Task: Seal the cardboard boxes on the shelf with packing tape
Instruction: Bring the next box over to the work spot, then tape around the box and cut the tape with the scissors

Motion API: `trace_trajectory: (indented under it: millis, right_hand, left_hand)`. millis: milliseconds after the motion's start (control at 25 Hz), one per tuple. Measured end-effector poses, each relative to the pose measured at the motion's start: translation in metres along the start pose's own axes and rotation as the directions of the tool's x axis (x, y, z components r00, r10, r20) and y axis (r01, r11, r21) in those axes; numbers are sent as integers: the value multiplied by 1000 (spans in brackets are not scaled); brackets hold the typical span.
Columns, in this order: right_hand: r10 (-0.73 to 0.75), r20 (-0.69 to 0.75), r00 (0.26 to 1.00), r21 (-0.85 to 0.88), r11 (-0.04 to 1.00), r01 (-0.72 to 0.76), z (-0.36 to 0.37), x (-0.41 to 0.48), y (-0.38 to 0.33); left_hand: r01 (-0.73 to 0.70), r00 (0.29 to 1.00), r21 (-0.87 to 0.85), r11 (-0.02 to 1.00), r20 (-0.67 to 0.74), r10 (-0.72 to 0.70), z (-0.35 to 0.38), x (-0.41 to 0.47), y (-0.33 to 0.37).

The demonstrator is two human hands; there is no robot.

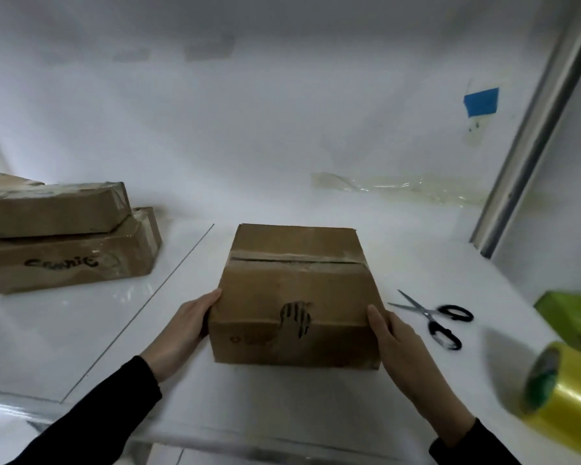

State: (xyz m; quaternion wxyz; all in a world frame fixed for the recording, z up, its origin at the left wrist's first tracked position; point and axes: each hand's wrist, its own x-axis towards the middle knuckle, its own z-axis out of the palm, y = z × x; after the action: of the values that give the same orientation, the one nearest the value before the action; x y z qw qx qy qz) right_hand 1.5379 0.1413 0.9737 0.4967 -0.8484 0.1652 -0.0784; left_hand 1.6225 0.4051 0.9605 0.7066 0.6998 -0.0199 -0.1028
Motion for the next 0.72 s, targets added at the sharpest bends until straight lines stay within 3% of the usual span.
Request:
trace_trajectory:
  millis: [320, 720]
  right_hand:
    - [-53, -25, 998, 52, 997, 55, -27, -65, 30]
    - [-144, -46, 988, 6, 989, 145, -20, -62, 28]
  left_hand:
    - [-8, 1000, 25, 1000, -10, 8, 27, -49, -14]
    - [-21, 1000, 38, 999, -20, 22, 27, -47, -6]
